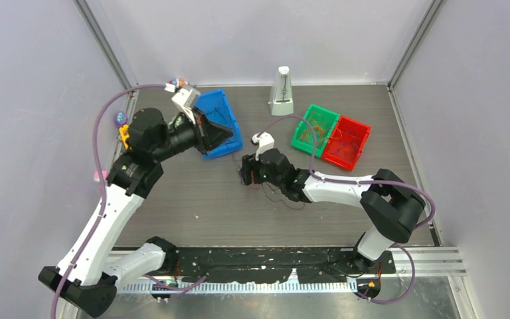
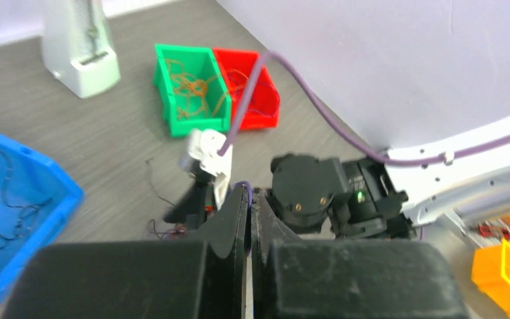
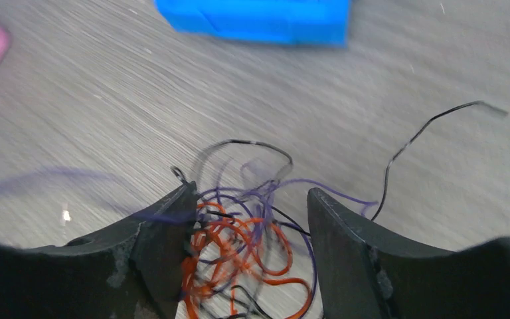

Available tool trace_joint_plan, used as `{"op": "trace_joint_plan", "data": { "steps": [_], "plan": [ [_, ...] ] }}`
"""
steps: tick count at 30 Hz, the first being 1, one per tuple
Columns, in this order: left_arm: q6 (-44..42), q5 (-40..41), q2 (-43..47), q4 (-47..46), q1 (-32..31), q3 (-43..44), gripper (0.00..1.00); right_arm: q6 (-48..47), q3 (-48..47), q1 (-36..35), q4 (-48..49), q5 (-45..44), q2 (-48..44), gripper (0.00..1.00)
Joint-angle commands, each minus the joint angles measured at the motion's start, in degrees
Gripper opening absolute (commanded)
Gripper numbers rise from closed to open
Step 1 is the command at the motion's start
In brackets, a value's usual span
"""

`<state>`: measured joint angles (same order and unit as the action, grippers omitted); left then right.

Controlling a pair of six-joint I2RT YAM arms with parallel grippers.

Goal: Untangle the cables
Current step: Untie the cable.

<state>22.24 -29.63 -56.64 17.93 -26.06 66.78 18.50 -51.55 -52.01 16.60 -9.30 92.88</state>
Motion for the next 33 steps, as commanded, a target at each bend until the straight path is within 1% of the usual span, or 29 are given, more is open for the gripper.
{"op": "trace_joint_plan", "data": {
  "steps": [1, 2, 4, 6, 7, 8, 10, 12, 14, 18, 20, 22, 24, 25, 26, 27, 28, 29, 31, 33],
  "plan": [
    [-2.09, 5.37, 1.26, 3.57, 2.75, 10.38, 0.0, 6.14, 7.47, 1.17, -4.38, -8.37, -2.98, 0.63],
    [-2.9, 7.1, 1.34, 5.07, 3.36, 11.75, 0.0, 7.76, 8.72, 1.89, -5.04, -8.67, -4.8, 0.6],
    [-4.74, 10.74, 2.29, 7.43, 4.52, 13.45, 0.0, 10.29, 14.15, 4.64, -7.41, -8.66, -8.25, 0.57],
    [-6.19, 15.44, 3.67, 9.04, 5.48, 14.19, 0.0, 12.86, 17.93, 8.79, -8.73, -7.13, -11.69, 0.56],
    [-7.29, 19.0, 4.57, 9.71, 5.57, 14.43, 0.0, 14.59, 19.05, 11.83, -9.46, -6.25, -13.83, 0.56],
    [-8.42, 21.53, 5.41, 10.36, 5.58, 14.5, 0.0, 15.22, 20.79, 13.33, -10.62, -5.68, -14.95, 0.56],
    [-10.06, 25.93, 6.67, 11.81, 5.59, 14.43, 0.0, 16.24, 22.76, 17.93, -12.34, -4.61, -18.36, 0.59],
    [-11.15, 27.76, 7.22, 12.93, 5.58, 14.26, 0.0, 16.1, 24.08, 19.16, -13.58, -5.3, -22.09, 0.6],
    [-11.43, 27.69, 7.13, 13.55, 5.59, 13.83, 0.0, 15.61, 24.76, 19.66, -14.8, -6.47, -26.88, 0.61],
    [-10.56, 25.61, 6.65, 13.81, 5.58, 12.31, 0.0, 13.7, 24.46, 20.16, -18.18, -7.97, -31.25, 0.61],
    [-9.78, 22.28, 6.62, 12.56, 5.56, 10.82, 0.0, 11.68, 23.77, 20.22, -19.72, -8.02, -32.78, 0.61],
    [-8.33, 15.78, 6.07, 10.58, 5.54, 9.0, 0.0, 9.52, 23.03, 20.27, -20.77, -7.29, -34.47, 0.65],
    [-7.13, 9.19, 5.07, 8.44, 5.57, 7.38, 0.0, 7.07, 22.4, 20.27, -20.97, -5.76, -36.29, 0.71],
    [-6.52, 6.73, 4.47, 7.57, 5.58, 6.67, 0.0, 6.24, 22.03, 20.27, -20.86, -5.17, -36.95, 0.77],
    [-5.98, 4.01, 3.87, 6.78, 5.59, 6.13, 0.0, 4.27, 21.89, 20.28, -20.57, -3.22, -38.27, 0.8],
    [-5.5, 2.42, 3.34, 6.21, 5.59, 5.68, 0.0, 3.21, 21.68, 20.24, -19.22, 0.24, -38.94, 0.87],
    [-5.18, 0.91, 2.72, 5.89, 5.59, 5.35, 0.0, 0.75, 21.54, 20.26, -18.53, 2.48, -40.07, 0.9],
    [-5.07, -0.65, 2.22, 5.65, 5.52, 5.31, 0.0, -0.44, 20.78, 20.21, -17.39, 8.3, -40.5, 0.95],
    [-5.13, -3.4, 1.08, 5.61, 5.22, 5.53, 0.0, -3.24, 19.02, 19.92, -17.09, 14.58, -41.32, 0.98],
    [-5.44, -5.29, 0.2, 5.55, 4.79, 5.84, 0.0, -5.15, 16.86, 19.29, -17.77, 16.73, -41.63, 0.99]
  ]
}}
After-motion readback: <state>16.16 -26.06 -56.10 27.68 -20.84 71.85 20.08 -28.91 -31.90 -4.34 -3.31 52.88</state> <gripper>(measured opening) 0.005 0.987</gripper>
